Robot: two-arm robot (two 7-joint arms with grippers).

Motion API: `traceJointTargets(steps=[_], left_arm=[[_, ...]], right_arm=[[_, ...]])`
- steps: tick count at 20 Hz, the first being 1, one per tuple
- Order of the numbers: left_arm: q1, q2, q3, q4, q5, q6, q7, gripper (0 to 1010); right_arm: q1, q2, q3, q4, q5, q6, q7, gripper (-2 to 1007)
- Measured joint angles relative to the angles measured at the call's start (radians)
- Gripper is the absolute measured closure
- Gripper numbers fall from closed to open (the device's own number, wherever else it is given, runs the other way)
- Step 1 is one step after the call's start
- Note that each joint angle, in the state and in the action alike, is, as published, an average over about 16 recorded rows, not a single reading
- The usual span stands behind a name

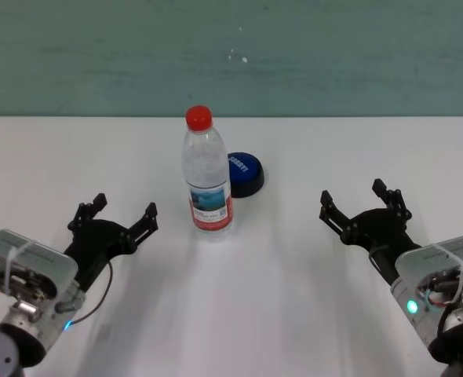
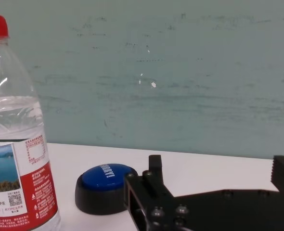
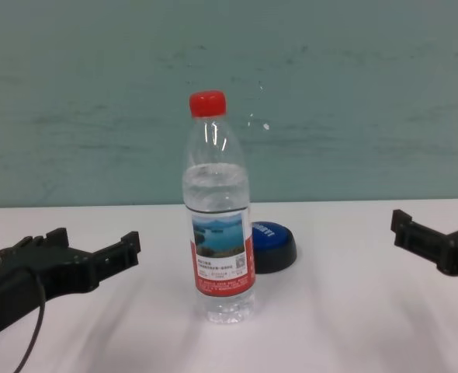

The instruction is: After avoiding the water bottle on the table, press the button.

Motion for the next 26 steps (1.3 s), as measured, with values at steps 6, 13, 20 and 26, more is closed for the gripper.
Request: traceJointTargets(steps=[6,13,20,26], left_arm=[[0.0,0.0,0.0,0.0,0.0,0.0,0.0,6],[0.0,0.0,0.0,0.0,0.0,0.0,0.0,6],[0.0,0.0,0.0,0.0,0.0,0.0,0.0,6],[0.0,0.0,0.0,0.0,0.0,0.0,0.0,6]], right_arm=[[-0.002,0.002,-0.001,0.001,0.002,-0.004,0.005,2],[-0.004,0.003,-0.002,0.002,0.002,-0.008,0.005,2],[-0.003,0.002,-0.004,0.003,0.001,-0.009,0.003,2],[-0.003,0.002,-0.004,0.003,-0.001,-0.009,0.002,2]])
